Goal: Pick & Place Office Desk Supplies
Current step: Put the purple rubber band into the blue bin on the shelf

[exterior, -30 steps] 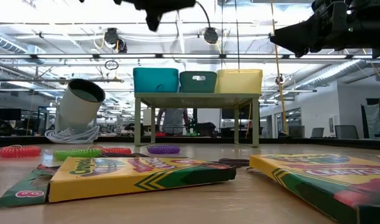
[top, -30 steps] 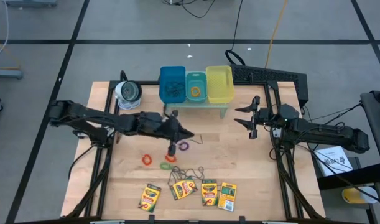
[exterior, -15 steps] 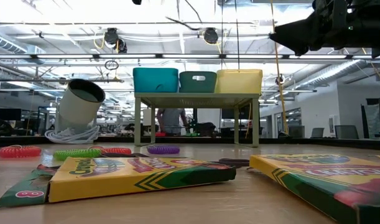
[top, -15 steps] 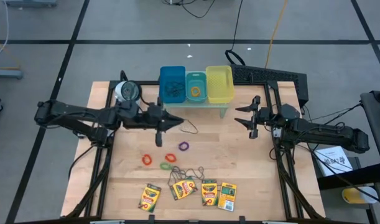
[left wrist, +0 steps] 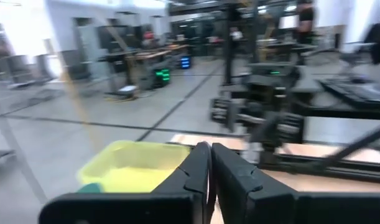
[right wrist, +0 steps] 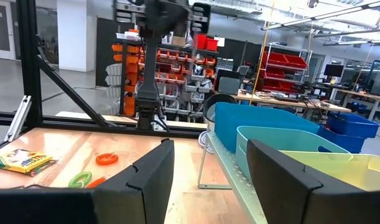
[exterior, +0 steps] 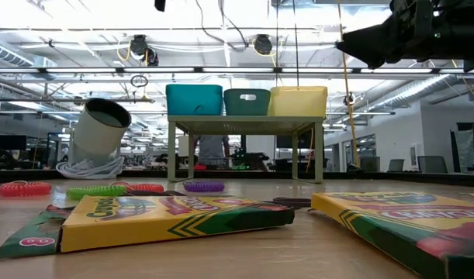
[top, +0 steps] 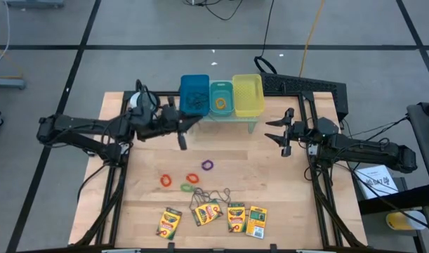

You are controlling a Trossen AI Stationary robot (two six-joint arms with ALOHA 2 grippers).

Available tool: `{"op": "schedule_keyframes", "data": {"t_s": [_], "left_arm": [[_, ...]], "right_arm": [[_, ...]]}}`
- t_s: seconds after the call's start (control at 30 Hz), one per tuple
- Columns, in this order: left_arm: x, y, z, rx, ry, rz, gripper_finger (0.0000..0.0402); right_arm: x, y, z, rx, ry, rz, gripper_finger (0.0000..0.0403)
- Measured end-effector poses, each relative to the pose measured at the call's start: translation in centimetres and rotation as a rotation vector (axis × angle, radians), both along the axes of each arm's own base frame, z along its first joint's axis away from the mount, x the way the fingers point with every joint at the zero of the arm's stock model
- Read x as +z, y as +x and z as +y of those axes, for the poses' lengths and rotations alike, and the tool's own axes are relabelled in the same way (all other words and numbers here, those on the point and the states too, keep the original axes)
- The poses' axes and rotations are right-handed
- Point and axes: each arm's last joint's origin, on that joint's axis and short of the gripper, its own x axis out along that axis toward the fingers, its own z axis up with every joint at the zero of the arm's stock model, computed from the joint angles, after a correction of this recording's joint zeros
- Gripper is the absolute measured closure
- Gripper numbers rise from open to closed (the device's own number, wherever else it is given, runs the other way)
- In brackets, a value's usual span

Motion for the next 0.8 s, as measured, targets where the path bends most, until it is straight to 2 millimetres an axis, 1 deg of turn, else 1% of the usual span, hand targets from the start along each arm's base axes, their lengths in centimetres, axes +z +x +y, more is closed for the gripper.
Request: {"op": "schedule_keyframes", "data": {"t_s": [0.13,0.23,0.37,0.43,0.63,0.8], "left_arm": [[0.0,-0.1,1.2,0.093,-0.001,-0.003,0.0371],[0.1,-0.3,2.1,0.170,-0.001,-0.012,0.0383],[0.5,-0.5,3.5,0.246,0.053,-0.034,0.0396],[0.7,-0.7,4.1,0.274,0.071,-0.049,0.0391],[0.9,-1.2,6.3,0.359,0.059,-0.071,0.0357],[0.1,-0.8,8.0,0.414,-0.009,-0.073,0.0358]], "right_arm": [[0.0,0.0,0.0,0.000,0.000,0.000,0.0209],[0.0,0.0,0.0,-0.001,-0.004,0.000,0.0209],[0.0,0.0,0.0,-0.001,-0.004,0.000,0.0209],[0.0,0.0,0.0,0.000,-0.004,0.001,0.0209],[0.0,0.0,0.0,0.000,-0.004,0.001,0.0209],[0.0,0.0,0.0,-0.001,-0.004,0.001,0.0209]]}}
